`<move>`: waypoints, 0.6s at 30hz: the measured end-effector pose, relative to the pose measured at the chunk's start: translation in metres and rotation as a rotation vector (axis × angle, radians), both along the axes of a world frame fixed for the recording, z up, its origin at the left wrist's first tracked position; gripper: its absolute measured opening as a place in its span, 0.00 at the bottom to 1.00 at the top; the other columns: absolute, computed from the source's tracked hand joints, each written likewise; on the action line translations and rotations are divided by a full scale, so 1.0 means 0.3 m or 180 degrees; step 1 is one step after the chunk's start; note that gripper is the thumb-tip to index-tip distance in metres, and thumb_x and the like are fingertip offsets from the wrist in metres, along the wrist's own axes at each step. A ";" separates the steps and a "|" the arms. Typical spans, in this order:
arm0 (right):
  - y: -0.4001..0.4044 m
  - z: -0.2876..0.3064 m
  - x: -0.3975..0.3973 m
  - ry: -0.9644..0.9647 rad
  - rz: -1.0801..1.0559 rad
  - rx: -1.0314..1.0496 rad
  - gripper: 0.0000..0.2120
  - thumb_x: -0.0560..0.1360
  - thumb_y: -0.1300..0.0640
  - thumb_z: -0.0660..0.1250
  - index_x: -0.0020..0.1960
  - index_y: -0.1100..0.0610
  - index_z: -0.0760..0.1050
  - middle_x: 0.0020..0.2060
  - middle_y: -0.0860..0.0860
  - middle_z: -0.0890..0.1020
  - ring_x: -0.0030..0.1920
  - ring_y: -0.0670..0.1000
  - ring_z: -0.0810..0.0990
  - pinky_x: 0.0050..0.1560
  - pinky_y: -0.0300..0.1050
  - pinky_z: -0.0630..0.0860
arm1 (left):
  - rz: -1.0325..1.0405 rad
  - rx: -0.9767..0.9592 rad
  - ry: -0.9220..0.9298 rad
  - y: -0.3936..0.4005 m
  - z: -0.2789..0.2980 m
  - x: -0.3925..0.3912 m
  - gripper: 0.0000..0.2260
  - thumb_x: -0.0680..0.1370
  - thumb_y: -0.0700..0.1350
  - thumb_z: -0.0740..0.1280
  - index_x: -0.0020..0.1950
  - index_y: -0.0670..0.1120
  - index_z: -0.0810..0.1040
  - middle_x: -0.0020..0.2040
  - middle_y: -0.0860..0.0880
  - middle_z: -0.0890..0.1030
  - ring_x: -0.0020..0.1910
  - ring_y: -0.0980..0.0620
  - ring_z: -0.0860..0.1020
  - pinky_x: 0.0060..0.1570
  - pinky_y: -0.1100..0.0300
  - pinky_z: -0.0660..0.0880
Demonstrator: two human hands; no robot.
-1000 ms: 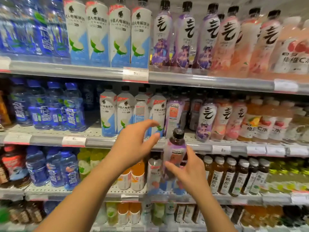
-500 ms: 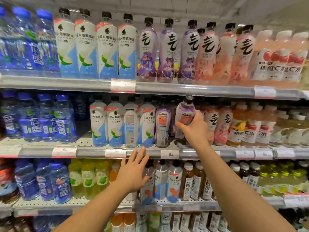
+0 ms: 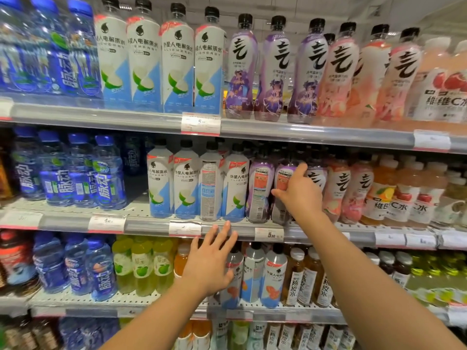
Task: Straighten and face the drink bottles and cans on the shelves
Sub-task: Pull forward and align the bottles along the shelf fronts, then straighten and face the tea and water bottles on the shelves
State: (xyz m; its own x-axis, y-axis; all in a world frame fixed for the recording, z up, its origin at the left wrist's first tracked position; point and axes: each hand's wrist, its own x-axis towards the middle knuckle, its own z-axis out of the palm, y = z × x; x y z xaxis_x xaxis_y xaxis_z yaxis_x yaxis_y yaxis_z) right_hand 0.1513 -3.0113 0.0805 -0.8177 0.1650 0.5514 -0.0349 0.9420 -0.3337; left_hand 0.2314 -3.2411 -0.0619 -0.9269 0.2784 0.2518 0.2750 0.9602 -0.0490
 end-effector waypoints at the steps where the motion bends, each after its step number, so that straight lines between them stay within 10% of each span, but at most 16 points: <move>1: -0.004 0.008 -0.002 -0.0050 -0.0041 0.0091 0.48 0.72 0.40 0.75 0.76 0.64 0.52 0.48 0.60 0.84 0.46 0.63 0.84 0.38 0.49 0.72 | -0.0005 0.0013 0.0019 -0.002 -0.002 -0.003 0.41 0.77 0.64 0.60 0.82 0.58 0.37 0.81 0.54 0.32 0.81 0.46 0.37 0.77 0.36 0.51; 18: 0.048 -0.182 0.077 0.0195 0.0290 -0.0425 0.44 0.78 0.47 0.69 0.82 0.52 0.44 0.52 0.60 0.85 0.46 0.64 0.83 0.43 0.55 0.79 | -0.0054 0.0030 -0.0028 0.000 0.000 -0.006 0.42 0.77 0.63 0.60 0.82 0.56 0.39 0.81 0.53 0.33 0.81 0.45 0.37 0.76 0.33 0.51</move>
